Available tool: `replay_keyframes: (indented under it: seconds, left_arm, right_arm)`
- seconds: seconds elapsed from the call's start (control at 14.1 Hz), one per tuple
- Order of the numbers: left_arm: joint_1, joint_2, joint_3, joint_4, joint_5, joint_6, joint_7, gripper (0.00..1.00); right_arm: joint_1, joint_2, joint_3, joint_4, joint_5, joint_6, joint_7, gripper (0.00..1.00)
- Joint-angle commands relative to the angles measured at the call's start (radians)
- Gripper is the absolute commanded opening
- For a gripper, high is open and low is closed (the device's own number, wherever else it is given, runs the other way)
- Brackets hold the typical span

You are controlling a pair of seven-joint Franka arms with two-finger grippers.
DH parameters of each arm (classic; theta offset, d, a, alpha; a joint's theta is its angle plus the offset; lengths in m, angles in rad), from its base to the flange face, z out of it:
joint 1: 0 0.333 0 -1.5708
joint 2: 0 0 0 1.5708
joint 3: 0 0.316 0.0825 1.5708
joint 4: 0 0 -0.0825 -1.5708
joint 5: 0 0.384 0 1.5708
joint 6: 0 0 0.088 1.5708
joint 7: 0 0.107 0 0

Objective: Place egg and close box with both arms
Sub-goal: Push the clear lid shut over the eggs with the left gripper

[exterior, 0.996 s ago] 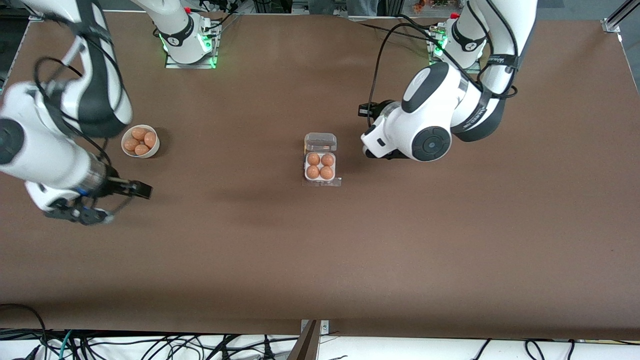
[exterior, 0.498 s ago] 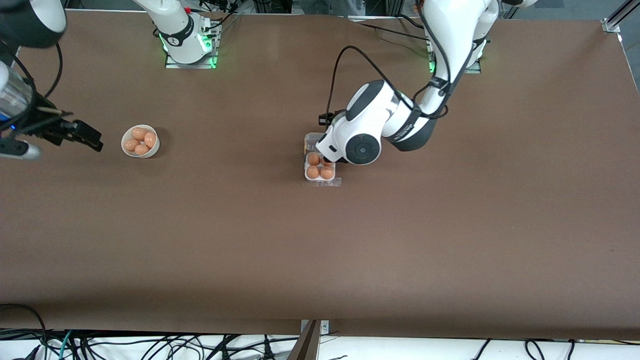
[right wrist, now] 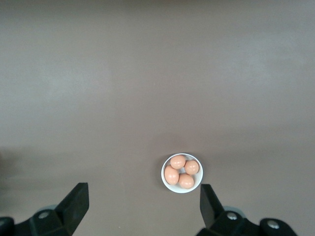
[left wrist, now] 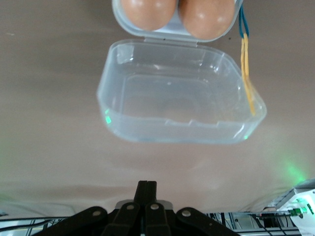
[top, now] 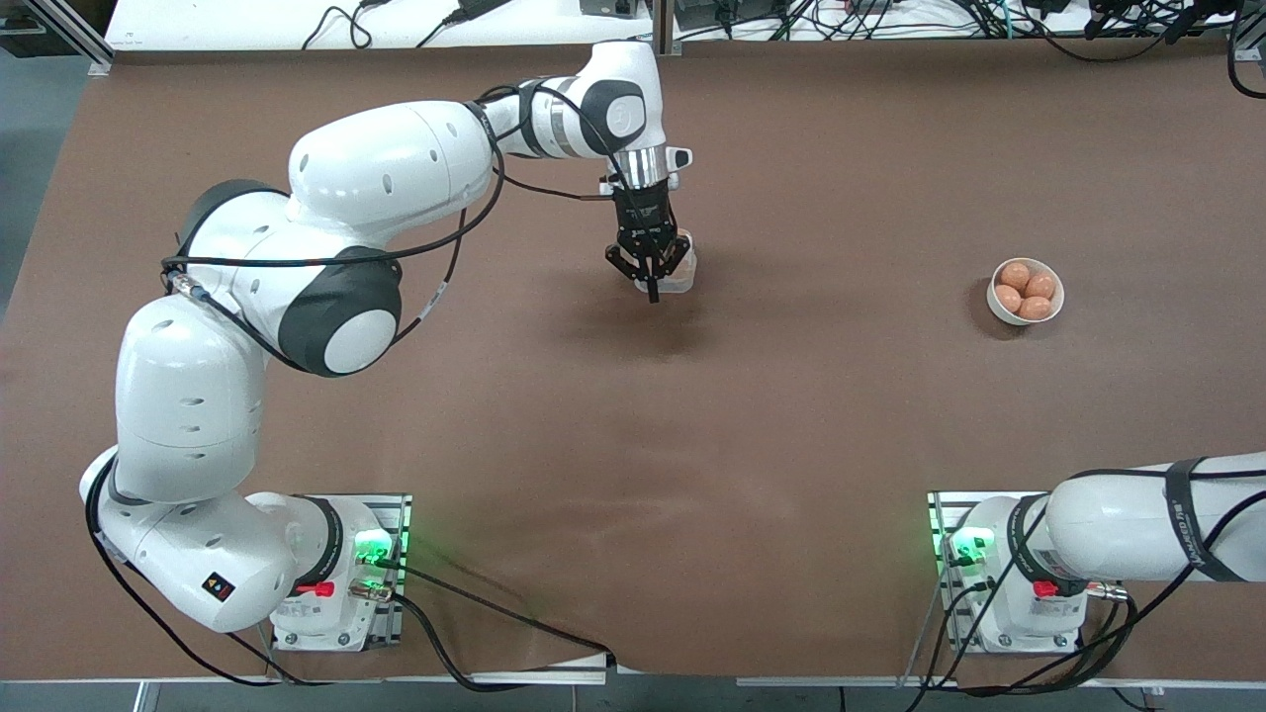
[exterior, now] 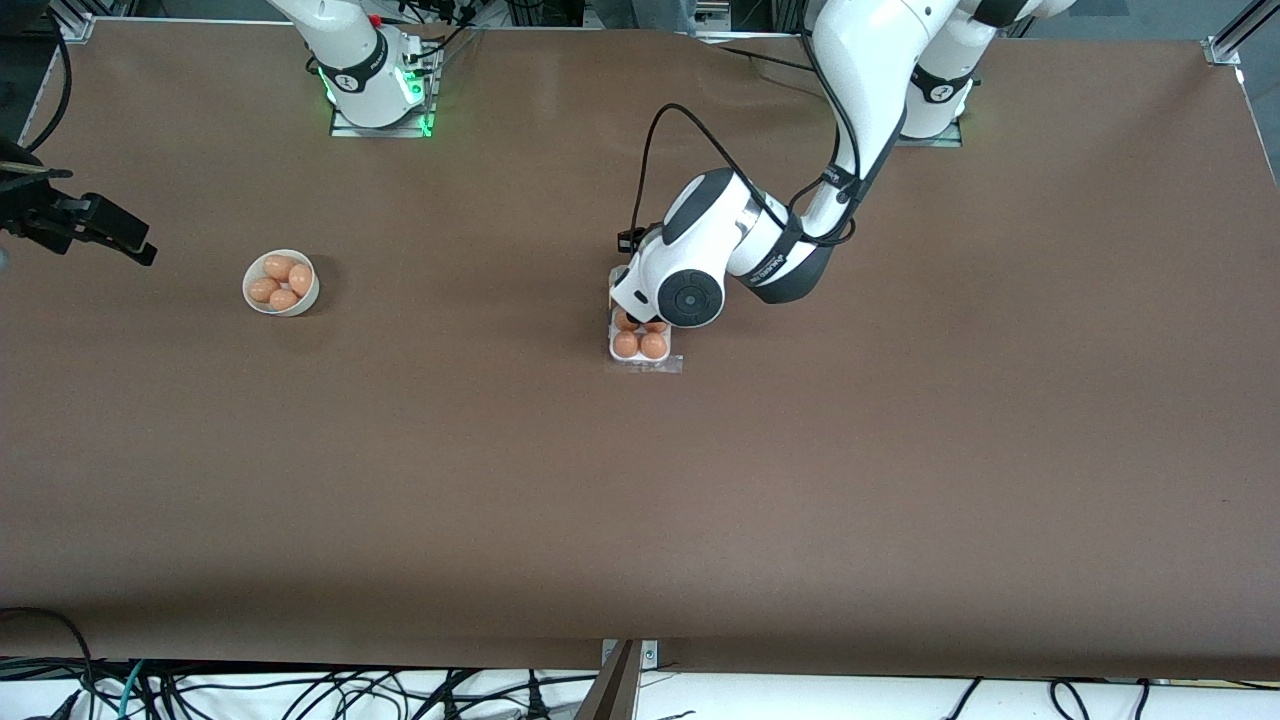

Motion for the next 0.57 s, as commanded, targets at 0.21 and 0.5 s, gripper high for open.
replay_keyframes:
  seconds: [0.21,0.5]
  left_arm:
    - [-0.019,0.042,0.016,0.039,-0.016,0.065,-0.026,0.00]
    - [-0.016,0.046,0.021,0.039,-0.014,0.097,-0.024,0.00]
  right_arm:
    - [-0.015,0.036,0.022,0.018,0.011,0.012,-0.032,1.00]
    - [-0.015,0.038,0.021,0.020,0.002,0.030,-0.032,1.00]
